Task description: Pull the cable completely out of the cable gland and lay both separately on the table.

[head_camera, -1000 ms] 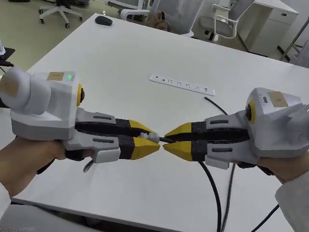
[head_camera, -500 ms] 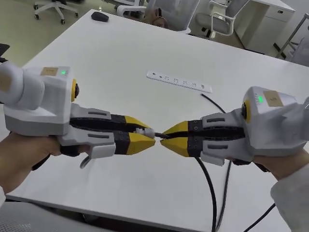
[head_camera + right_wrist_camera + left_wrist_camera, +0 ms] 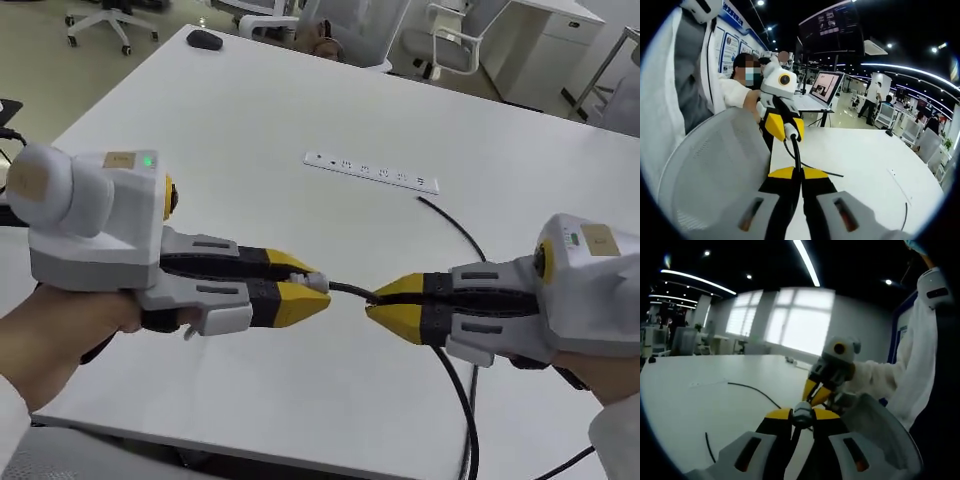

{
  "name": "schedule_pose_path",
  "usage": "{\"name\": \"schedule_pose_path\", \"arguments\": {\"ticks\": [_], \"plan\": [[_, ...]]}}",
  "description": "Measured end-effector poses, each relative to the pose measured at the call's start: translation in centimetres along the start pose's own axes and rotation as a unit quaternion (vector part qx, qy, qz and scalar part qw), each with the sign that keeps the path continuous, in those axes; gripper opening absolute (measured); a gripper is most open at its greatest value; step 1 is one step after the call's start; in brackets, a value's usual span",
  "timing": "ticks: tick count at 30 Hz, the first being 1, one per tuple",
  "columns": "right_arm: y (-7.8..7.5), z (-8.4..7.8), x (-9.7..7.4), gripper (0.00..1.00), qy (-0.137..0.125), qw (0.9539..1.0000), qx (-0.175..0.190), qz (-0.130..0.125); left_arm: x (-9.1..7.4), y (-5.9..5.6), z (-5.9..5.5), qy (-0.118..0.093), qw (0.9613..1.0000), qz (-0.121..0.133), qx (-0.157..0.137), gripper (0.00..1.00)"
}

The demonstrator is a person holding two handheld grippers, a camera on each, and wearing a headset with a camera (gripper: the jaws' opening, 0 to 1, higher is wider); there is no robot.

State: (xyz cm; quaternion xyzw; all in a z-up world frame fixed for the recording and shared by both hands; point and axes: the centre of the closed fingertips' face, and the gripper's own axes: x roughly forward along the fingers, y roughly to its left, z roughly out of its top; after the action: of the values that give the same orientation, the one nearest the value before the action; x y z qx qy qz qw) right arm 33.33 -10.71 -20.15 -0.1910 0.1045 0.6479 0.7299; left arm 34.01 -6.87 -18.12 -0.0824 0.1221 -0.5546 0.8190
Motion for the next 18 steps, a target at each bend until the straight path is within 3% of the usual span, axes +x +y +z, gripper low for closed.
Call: {"name": "schedule_pose_path", "arguments": {"ticks": [5, 12, 18], "plan": [[-0.5, -0.6, -0.8, 0.03, 0.007, 0.9998, 0.005, -0.016, 0.0, 0.3, 0.2, -0.008, 0.9999, 0.000, -0.015, 0.17], [-0.2, -2.4, -1.8, 0.03, 0.042, 0.9988, 0.008, -0.025, 0.5, -0.4, -0.1, 0.008, 0.9999, -0.008, 0.003, 0.17], [-0.4, -3.8, -2.3, 0.03, 0.056, 0.9975, 0.021, -0.038, 0.3, -0.4, 0.1, 0.002, 1.0000, -0.007, 0.000, 0.17]]}}
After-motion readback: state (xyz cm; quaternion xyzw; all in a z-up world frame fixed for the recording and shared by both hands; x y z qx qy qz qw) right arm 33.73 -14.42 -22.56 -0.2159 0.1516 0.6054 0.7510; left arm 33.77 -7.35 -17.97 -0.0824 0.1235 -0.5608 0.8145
